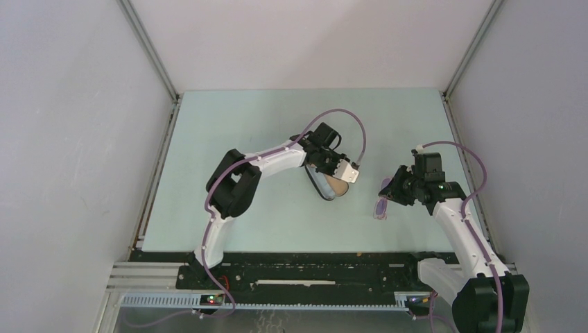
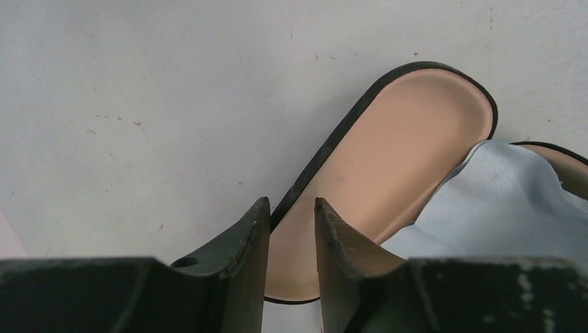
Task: Organize the sunglasses
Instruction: Adjust the sunglasses case at the center of the board.
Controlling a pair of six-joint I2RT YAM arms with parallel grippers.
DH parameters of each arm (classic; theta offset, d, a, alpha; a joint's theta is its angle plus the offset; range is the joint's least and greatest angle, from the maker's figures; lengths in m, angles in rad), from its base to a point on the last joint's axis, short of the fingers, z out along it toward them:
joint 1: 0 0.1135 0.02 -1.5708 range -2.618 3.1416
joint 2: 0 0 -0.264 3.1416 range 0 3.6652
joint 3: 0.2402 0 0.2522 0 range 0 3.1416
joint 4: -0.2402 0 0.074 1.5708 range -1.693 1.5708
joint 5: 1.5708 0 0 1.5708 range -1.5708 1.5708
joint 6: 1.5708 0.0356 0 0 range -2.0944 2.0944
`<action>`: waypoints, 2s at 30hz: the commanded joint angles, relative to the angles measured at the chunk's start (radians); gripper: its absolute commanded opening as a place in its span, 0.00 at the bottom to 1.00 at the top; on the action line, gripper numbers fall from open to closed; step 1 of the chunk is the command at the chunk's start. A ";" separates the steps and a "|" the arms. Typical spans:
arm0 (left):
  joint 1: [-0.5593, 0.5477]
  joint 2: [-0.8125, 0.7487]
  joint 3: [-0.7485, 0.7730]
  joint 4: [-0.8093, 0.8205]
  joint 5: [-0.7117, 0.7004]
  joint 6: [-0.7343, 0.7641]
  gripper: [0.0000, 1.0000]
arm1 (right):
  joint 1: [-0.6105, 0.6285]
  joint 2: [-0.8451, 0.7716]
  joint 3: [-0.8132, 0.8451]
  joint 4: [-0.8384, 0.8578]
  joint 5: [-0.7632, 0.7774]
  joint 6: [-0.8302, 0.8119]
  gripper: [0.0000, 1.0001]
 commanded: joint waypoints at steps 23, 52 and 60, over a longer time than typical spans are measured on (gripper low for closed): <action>-0.013 -0.045 0.031 0.015 -0.130 -0.191 0.00 | -0.010 -0.013 -0.002 0.029 -0.023 -0.005 0.30; -0.033 -0.197 0.000 -0.249 -1.247 -1.635 0.00 | -0.004 0.085 0.068 0.171 -0.129 0.104 0.30; -0.062 -0.021 0.285 -0.861 -1.380 -2.137 0.00 | 0.099 0.155 0.122 0.204 -0.099 0.144 0.30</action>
